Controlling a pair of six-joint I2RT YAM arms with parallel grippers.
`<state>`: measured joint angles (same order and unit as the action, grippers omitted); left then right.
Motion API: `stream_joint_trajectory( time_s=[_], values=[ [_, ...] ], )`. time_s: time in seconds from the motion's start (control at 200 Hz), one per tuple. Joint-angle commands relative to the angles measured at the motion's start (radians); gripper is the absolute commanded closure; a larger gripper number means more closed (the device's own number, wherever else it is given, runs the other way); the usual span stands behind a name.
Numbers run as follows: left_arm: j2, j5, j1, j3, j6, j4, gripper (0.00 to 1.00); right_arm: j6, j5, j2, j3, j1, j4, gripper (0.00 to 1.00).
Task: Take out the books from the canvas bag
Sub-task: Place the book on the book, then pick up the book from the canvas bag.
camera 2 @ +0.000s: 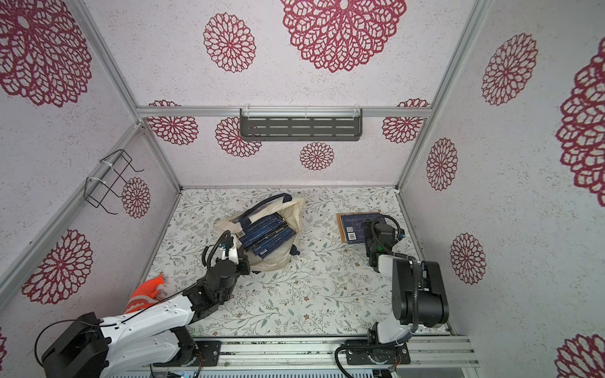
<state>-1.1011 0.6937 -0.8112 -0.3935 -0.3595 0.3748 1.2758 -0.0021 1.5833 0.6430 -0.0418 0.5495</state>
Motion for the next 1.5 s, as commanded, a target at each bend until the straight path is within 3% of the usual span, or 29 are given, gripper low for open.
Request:
stream_joint_trajectory(
  time_s=[0.0,0.205,0.395,0.585,0.766,1.001,1.156,1.496],
  values=[
    [-0.013,0.001,-0.019,-0.027,0.010,-0.020,1.00,0.011,0.018,0.015,0.051,0.008,-0.036,0.01],
    [-0.011,0.003,-0.018,-0.028,0.011,-0.022,1.00,0.016,-0.012,0.061,0.120,0.010,-0.126,0.01],
    [0.001,0.000,-0.018,-0.026,0.012,-0.025,1.00,0.021,0.024,-0.035,0.045,0.013,-0.143,0.01],
    [0.004,-0.008,-0.018,-0.024,0.012,-0.024,1.00,-0.032,0.046,-0.138,0.030,0.020,-0.241,0.01],
    [0.027,-0.011,-0.019,-0.010,0.017,-0.013,1.00,-0.111,0.052,-0.263,-0.012,0.064,-0.220,0.01],
    [0.030,0.029,-0.019,0.009,0.019,0.023,1.00,-0.293,0.163,-0.391,0.039,0.326,-0.301,0.01],
    [0.023,0.072,-0.019,0.029,0.026,0.071,1.00,-0.305,0.200,-0.435,0.026,0.487,-0.264,0.01],
    [0.010,0.140,-0.017,0.094,0.069,0.230,1.00,-0.358,0.265,-0.308,0.151,0.833,-0.219,0.10]
  ],
)
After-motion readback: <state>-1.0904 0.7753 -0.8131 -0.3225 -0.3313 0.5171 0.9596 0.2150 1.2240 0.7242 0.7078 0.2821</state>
